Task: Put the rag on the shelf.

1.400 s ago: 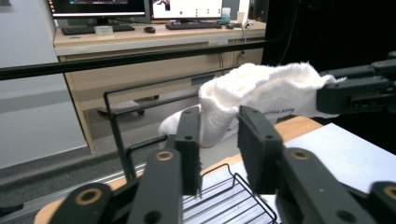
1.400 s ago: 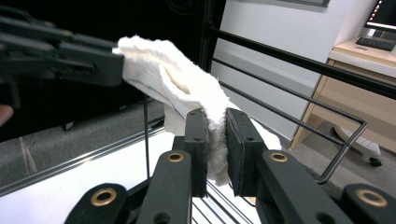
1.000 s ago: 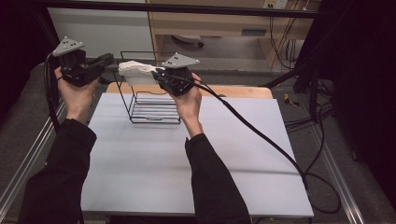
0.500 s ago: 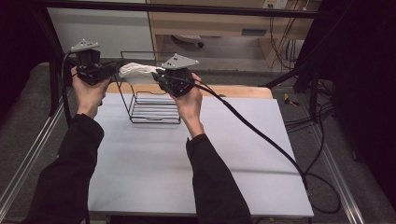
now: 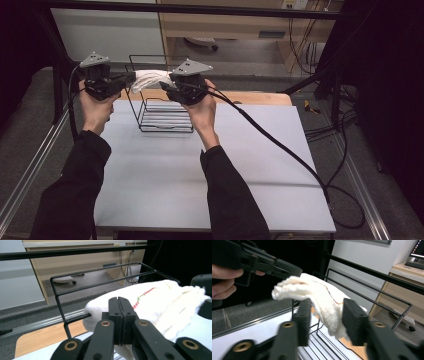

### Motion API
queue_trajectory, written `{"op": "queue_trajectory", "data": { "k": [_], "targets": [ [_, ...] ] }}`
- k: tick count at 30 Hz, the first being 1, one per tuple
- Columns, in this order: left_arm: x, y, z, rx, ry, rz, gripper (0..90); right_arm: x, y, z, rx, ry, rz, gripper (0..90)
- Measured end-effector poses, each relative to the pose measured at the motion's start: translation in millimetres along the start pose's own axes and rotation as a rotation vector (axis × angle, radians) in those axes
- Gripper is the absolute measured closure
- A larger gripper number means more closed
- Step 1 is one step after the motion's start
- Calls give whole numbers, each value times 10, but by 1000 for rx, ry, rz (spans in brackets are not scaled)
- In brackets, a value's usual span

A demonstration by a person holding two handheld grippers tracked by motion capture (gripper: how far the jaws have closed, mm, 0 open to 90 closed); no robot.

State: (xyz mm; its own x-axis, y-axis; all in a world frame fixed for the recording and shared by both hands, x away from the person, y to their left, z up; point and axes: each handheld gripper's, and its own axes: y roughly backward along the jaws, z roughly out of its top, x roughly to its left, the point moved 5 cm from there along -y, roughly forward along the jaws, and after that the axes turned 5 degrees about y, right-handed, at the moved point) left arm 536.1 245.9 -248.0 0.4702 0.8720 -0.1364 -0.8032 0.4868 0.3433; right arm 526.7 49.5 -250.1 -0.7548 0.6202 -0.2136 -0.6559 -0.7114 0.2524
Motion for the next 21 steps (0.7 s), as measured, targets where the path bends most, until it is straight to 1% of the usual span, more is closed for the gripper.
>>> {"op": "queue_trajectory", "data": {
  "k": [2,5,7,8,9,11,13,15,16,18,20,21],
  "targets": [
    [3,-10,-9,5,1,0,892,1,11,11,-8,1,-3,480],
    [8,-25,-27,10,1,1,893,-9,50,55,-29,-14,3,462],
    [7,-32,-40,9,0,3,894,-25,74,90,-41,-35,13,503],
    [4,-36,-50,10,-3,4,894,-35,77,95,-41,-40,15,553],
    [2,-38,-58,12,-6,5,894,-48,77,93,-33,-52,18,627],
    [-4,-36,-74,13,-8,3,894,-56,52,72,-18,-61,24,727],
    [-11,-32,-87,15,-11,0,894,-48,6,32,2,-70,42,798],
    [-26,-20,-105,15,-20,-3,894,-36,-43,-7,19,-76,56,842],
    [-33,-14,-111,14,-25,-2,894,-34,-75,-34,30,-74,54,856],
    [-58,2,-134,18,-40,-3,894,-38,-115,-71,48,-82,52,870],
    [-86,13,-159,19,-56,-5,894,-46,-153,-102,60,-81,46,876],
    [-97,13,-176,22,-67,0,893,-48,-168,-115,66,-84,46,877]
  ]
}}
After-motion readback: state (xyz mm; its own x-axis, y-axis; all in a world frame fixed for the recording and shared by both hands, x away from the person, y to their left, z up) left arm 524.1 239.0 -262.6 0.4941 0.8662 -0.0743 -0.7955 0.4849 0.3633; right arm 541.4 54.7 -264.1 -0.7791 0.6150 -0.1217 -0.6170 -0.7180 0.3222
